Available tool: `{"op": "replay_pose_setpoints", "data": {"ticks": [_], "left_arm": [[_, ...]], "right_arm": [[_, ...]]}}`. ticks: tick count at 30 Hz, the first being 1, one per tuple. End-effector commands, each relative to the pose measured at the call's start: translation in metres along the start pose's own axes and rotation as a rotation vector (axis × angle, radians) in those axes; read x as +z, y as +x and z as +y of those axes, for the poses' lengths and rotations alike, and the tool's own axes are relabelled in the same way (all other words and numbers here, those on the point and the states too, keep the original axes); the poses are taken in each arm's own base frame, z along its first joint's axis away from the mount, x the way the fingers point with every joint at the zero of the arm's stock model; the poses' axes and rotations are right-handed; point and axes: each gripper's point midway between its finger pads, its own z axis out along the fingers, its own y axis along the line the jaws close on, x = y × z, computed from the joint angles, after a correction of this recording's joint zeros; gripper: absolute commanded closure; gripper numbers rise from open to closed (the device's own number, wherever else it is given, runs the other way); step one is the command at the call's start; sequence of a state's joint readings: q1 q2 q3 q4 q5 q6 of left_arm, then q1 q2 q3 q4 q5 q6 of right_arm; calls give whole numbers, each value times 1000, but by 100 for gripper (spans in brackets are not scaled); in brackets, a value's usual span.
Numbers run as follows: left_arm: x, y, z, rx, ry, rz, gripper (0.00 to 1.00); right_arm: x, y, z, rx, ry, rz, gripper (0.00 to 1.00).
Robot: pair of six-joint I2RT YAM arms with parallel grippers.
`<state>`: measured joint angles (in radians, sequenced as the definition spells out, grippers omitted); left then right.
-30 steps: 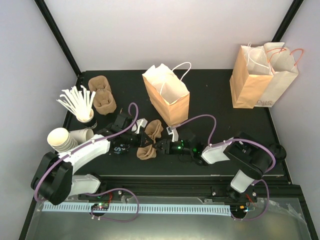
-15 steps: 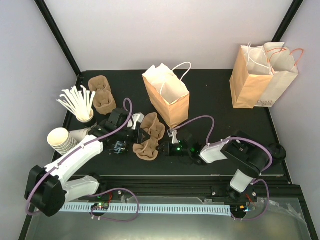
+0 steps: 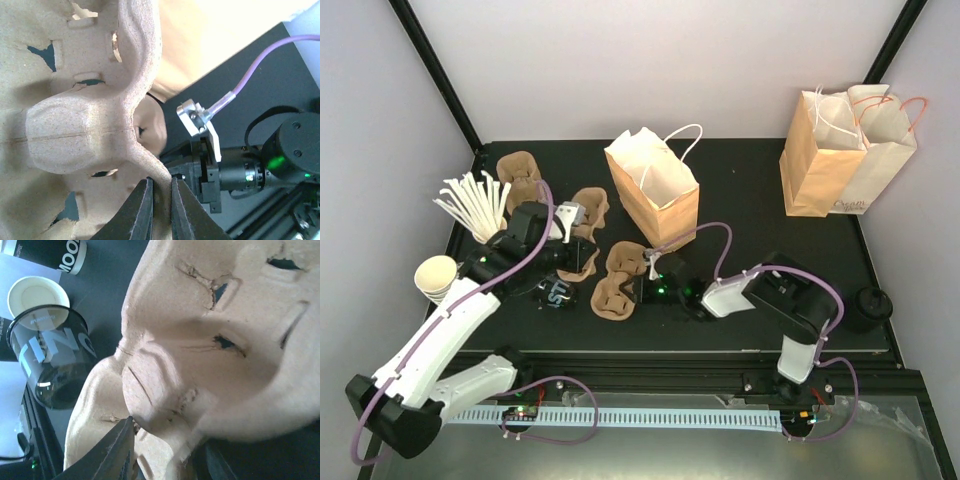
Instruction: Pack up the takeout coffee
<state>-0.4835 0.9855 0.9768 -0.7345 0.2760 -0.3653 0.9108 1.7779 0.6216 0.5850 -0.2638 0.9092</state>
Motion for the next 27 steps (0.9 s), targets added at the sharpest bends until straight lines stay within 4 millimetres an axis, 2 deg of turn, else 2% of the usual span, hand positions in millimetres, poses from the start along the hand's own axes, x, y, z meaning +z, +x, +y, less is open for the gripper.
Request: {"op": "replay_pose_setpoints", "data": {"ticks": [1, 4, 9, 13, 16, 20, 24, 27], "left_arm": [[-33, -14, 23, 49, -169, -86, 88], [-43, -18, 26, 55, -188, -123, 88], [-46, -15, 27, 56, -186, -123, 87], [-49, -14, 26, 61, -178, -127, 88], [-50, -13, 26, 65, -179, -126, 87], [-47, -9, 27, 68, -173, -109, 87], [-37, -4, 21, 60, -124, -82, 86], [-26, 3, 13, 6, -58, -41, 86]], "right_arm": [[26, -19, 12, -64, 44, -63, 64], [47, -30, 20, -94, 68, -83, 64], [79, -53, 28, -136, 98, -118, 63], [96, -73, 41, -185, 104, -158, 62], [100, -85, 55, -216, 85, -175, 55], [79, -98, 73, -256, 71, -218, 48], [38, -105, 87, -315, 76, -256, 37], [5, -98, 85, -343, 91, -271, 29]]}}
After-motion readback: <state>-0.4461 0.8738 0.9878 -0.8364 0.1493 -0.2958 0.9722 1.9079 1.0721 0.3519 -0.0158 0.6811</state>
